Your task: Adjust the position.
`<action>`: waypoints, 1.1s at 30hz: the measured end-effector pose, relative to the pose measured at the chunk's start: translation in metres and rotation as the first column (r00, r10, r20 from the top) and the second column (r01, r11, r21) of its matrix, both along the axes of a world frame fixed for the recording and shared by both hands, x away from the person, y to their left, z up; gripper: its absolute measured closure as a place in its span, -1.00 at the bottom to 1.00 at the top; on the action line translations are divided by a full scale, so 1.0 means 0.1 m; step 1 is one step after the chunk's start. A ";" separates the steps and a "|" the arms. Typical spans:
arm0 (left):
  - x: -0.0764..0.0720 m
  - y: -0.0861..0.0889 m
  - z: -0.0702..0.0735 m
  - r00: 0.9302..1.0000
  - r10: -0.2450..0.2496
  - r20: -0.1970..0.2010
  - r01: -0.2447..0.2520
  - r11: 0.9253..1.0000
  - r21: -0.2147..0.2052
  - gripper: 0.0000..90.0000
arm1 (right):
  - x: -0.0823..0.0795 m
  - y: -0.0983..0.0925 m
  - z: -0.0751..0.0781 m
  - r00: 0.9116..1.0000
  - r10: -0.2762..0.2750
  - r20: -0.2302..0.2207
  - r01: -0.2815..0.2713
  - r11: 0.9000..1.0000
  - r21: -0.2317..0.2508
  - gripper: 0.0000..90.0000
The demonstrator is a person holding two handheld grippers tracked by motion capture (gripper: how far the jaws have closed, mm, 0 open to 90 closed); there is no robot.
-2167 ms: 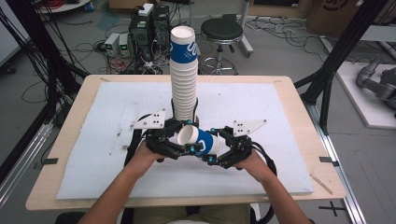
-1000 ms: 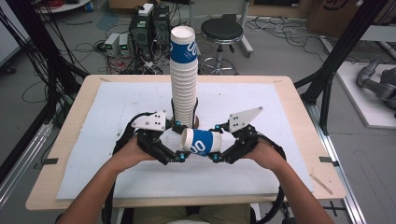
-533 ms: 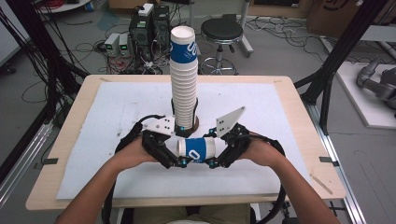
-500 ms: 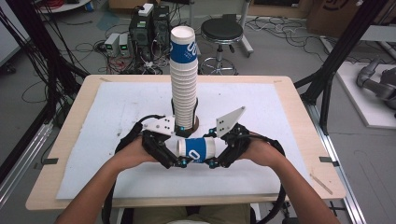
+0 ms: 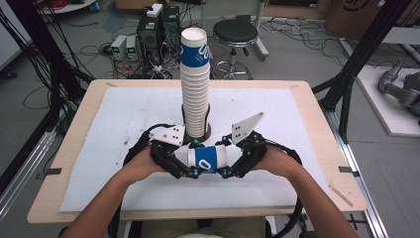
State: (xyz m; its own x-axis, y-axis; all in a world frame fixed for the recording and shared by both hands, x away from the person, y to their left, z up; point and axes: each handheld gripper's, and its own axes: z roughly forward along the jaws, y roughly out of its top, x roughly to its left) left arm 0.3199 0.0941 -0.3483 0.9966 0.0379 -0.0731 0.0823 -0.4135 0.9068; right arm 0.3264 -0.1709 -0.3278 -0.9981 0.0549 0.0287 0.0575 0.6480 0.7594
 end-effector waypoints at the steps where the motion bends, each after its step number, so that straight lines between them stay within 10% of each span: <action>1: 0.00 0.02 -0.02 1.000 0.000 -0.010 -0.001 1.000 -0.029 -0.41 | 0.00 -0.02 0.00 1.000 -0.002 -0.003 0.002 1.000 0.027 -0.63; 8: 0.01 0.11 -0.17 0.998 0.048 -0.036 -0.053 0.989 -0.136 -0.41 | 0.00 -0.26 -0.12 0.996 -0.062 -0.063 0.076 0.966 0.249 -0.71; 13: 0.01 0.14 -0.21 0.997 0.067 -0.030 -0.072 0.971 -0.229 -0.41 | 0.00 -0.34 -0.24 0.993 -0.086 -0.075 0.106 0.942 0.318 -0.71; 19: 0.00 0.13 -0.28 0.998 0.058 -0.029 -0.065 0.950 -0.306 -0.41 | -0.02 -0.35 -0.34 0.991 -0.086 -0.099 0.117 0.920 0.373 -0.71; 33: -0.03 0.08 -0.32 1.000 0.029 -0.007 -0.029 0.939 -0.343 -0.41 | -0.04 -0.28 -0.41 0.989 -0.067 -0.130 0.118 0.888 0.443 -0.72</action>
